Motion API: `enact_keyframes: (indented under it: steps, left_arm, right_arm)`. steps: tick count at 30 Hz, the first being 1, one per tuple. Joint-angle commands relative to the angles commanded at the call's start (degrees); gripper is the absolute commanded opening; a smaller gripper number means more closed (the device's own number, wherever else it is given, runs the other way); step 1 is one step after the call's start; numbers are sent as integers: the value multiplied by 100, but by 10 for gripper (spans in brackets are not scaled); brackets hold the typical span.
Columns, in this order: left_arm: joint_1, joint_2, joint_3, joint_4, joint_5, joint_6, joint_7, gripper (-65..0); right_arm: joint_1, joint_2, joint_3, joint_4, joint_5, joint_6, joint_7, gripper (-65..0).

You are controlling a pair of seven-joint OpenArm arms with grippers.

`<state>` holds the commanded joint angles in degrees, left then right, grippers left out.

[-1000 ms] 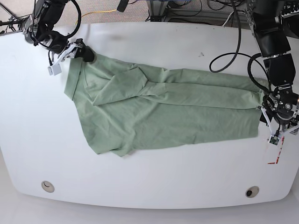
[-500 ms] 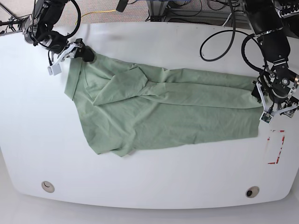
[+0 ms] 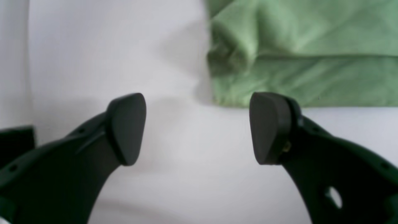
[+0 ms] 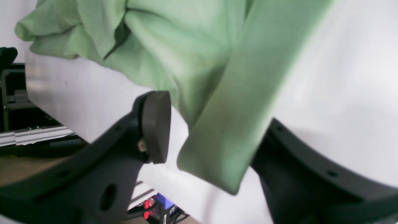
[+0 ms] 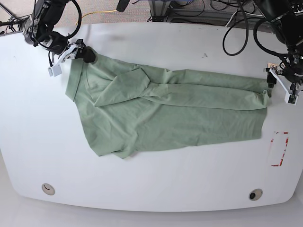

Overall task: Fold the T-shirt properly
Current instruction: 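Drag the shirt with both grippers to straighten it flat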

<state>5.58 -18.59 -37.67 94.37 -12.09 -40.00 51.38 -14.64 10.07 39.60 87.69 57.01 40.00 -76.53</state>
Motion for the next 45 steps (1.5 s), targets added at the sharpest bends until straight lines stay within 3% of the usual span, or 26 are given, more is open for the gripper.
enact_keyframes:
  steps: [5, 33, 40, 43, 45]
  left_arm:
    - [53, -62, -105, -404, -360, 0, 0, -164]
    - [-536, -158, 158, -1653, -352, 0, -26, -168]
    - [-519, -158, 176, -1723, -343, 0, -26, -283]
    - [-545, -158, 176, -1952, -343, 0, -26, -392]
    - [-563, -158, 176, -2127, -343, 0, -26, -506]
  right_arm:
    - [44, 0, 18, 0, -35, 0, 0, -358]
    - [-18, 9, 35, 0, -18, 0, 0, -358]
    - [-53, 9, 35, 0, -18, 0, 0, -358]
    - [-79, 0, 35, 0, -18, 0, 0, -358]
    - [-53, 0, 35, 0, -26, 0, 0, -358]
